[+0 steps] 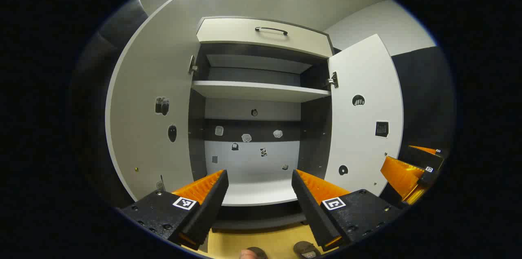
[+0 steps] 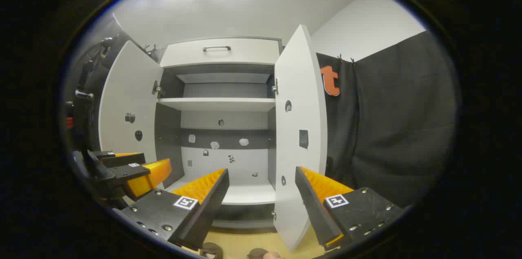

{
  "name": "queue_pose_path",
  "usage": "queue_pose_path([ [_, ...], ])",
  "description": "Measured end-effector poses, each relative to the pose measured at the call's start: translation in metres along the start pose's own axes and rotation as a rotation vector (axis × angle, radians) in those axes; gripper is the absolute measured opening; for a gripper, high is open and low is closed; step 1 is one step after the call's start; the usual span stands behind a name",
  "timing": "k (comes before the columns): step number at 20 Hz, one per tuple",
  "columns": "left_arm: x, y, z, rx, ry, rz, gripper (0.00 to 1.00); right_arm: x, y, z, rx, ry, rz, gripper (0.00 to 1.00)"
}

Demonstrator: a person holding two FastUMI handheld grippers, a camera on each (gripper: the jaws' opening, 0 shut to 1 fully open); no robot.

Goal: Grab one shoe with the right hand and put it into the shoe cabinet, grab the other shoe with the left hand and put it into the shoe cabinet; then close the right door with the right hand and the left door with the left hand.

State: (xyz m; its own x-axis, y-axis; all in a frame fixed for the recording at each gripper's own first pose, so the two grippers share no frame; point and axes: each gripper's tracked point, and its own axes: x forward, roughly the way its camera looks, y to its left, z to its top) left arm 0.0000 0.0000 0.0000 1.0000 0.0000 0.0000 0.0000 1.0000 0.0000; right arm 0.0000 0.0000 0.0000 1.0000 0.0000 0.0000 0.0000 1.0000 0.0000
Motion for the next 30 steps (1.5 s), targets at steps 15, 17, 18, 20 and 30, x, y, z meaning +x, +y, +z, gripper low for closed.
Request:
queue_pose_path([
  [15,0.011,-0.005,0.010,0.006,-0.023,0.005,0.96,0.007,-0.012,-0.008,-0.048,-0.004,-0.022,0.97],
  [17,0.012,-0.003,0.011,0.004,-0.029,0.014,0.96,0.008,-0.011,-0.017,-0.053,0.005,-0.013,0.98],
  [18,0.013,-0.003,0.012,0.001,-0.035,0.019,0.96,0.007,-0.012,-0.025,-0.059,0.017,-0.011,0.98],
  [20,0.014,0.001,0.012,0.000,-0.032,0.032,0.96,0.008,-0.009,-0.045,-0.068,0.051,0.003,0.98],
  [30,0.006,0.048,0.023,0.024,-0.055,0.152,0.96,-0.011,0.017,-0.182,-0.016,0.285,0.126,0.98],
])
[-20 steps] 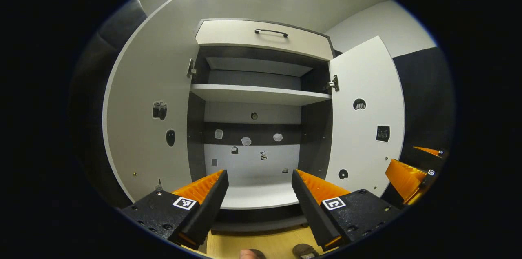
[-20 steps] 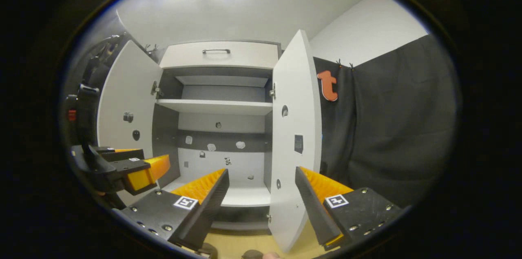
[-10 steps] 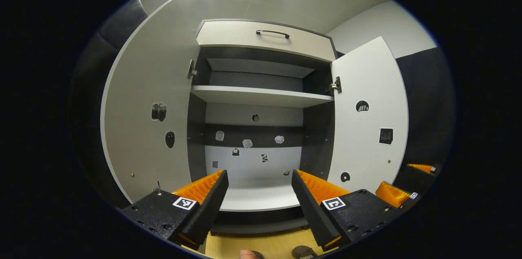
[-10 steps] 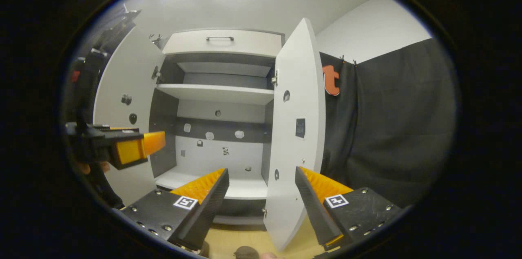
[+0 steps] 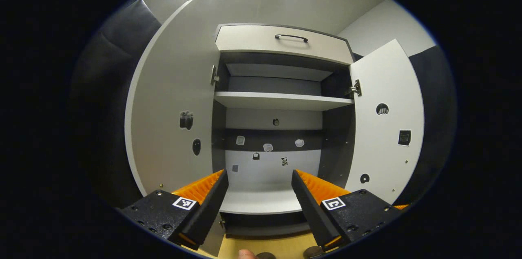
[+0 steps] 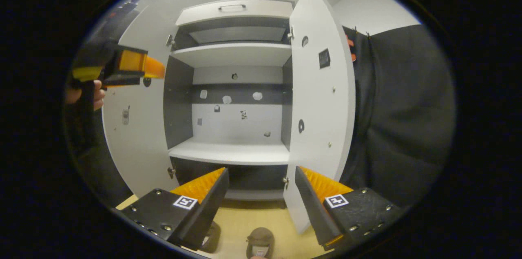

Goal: Grab one shoe with the right hand and put it into the shoe cabinet, grab the other shoe with the left hand and put it into the shoe cabinet; then close the right door with the right hand and the left door with the left hand.

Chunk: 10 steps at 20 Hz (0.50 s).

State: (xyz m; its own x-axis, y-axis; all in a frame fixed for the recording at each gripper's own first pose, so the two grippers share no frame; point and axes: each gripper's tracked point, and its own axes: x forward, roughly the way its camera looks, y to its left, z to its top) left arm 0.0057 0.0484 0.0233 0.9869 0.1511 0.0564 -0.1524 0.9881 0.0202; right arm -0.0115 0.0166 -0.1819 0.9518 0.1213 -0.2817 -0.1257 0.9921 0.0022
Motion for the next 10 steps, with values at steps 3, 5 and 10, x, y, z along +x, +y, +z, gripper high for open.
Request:
queue_pose_path([
  [3,-0.001,0.009,-0.001,-0.016,0.007,0.013,0.93,0.005,0.006,-0.066,0.000,0.114,0.028,0.98],
  [5,-0.001,0.014,-0.003,-0.023,0.019,0.014,0.93,0.006,0.008,-0.110,0.019,0.194,0.040,0.98],
  [10,-0.001,0.027,-0.003,-0.025,0.027,0.019,0.96,0.007,0.018,-0.218,0.084,0.423,0.055,0.98],
])
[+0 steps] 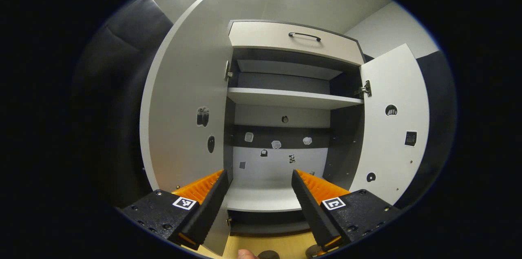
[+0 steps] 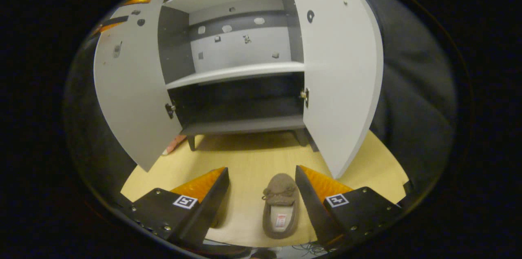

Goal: Grab one shoe with the right hand and put it into the shoe cabinet, grab the other shoe with the left hand and put it into the shoe cabinet; then close the right door with the right hand and the left door with the left hand.

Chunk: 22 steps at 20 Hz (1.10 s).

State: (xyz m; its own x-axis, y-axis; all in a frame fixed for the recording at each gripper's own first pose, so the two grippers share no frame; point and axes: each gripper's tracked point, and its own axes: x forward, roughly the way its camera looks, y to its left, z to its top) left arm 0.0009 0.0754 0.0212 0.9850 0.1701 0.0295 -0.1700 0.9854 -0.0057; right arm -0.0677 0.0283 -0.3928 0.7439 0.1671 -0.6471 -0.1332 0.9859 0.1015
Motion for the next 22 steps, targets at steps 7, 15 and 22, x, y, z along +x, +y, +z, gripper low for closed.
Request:
queue_pose_path([
  [7,0.008,0.018,-0.014,0.012,0.041,-0.032,0.96,0.041,0.006,-0.093,0.018,0.186,-0.019,0.99],
  [15,0.007,0.020,-0.013,0.046,0.025,-0.076,0.94,0.088,-0.007,-0.133,0.079,0.281,-0.095,1.00],
  [22,0.007,0.023,-0.010,0.042,0.019,-0.047,0.93,0.124,-0.018,-0.139,0.035,0.338,-0.132,0.67],
])
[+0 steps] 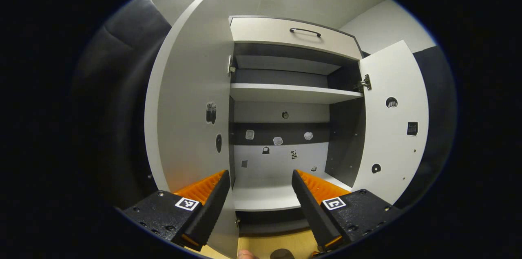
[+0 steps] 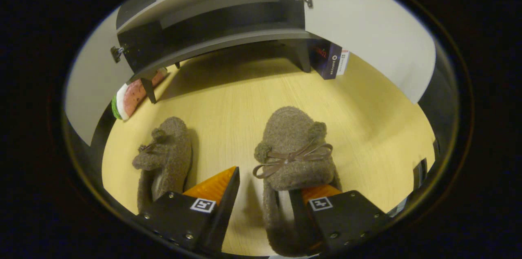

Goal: Grab one shoe with the right hand and put it into the shoe cabinet, grab the other shoe with the left hand and put it into the shoe cabinet; then close the right door with the right hand and the left door with the left hand.

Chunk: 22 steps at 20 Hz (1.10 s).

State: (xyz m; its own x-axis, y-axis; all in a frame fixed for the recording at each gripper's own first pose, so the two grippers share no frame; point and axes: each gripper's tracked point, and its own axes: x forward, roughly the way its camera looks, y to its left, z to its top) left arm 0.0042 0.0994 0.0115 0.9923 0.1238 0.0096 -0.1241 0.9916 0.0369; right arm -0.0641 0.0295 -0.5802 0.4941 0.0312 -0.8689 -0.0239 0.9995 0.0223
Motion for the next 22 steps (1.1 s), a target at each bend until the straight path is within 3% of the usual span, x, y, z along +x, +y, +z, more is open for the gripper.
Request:
queue_pose_path([
  [2,0.001,0.001,0.000,0.000,0.001,0.013,0.94,0.000,-0.008,0.001,-0.032,0.011,-0.032,0.44],
  [4,0.002,0.002,0.001,-0.002,-0.002,0.027,0.94,0.000,-0.006,0.000,-0.033,0.036,-0.039,0.15],
  [5,0.003,0.002,0.000,0.001,-0.002,0.034,0.94,-0.001,-0.006,0.001,-0.042,0.049,-0.048,0.10],
  [9,0.003,0.004,-0.003,0.020,0.003,0.053,0.94,-0.009,-0.002,0.007,-0.064,0.039,-0.035,0.11],
  [10,0.003,0.004,-0.003,0.017,0.003,0.055,0.94,-0.014,0.000,0.010,-0.055,0.040,-0.024,0.01],
  [14,0.001,0.005,-0.004,0.022,0.002,0.062,0.94,-0.031,0.001,0.034,-0.056,0.001,0.007,0.00],
  [18,0.000,0.006,-0.002,0.017,-0.003,0.069,0.94,-0.064,0.008,0.086,-0.069,-0.104,0.039,0.00],
  [22,-0.002,0.007,0.001,0.026,-0.013,0.079,0.94,-0.113,0.023,0.165,-0.086,-0.252,0.063,0.04],
])
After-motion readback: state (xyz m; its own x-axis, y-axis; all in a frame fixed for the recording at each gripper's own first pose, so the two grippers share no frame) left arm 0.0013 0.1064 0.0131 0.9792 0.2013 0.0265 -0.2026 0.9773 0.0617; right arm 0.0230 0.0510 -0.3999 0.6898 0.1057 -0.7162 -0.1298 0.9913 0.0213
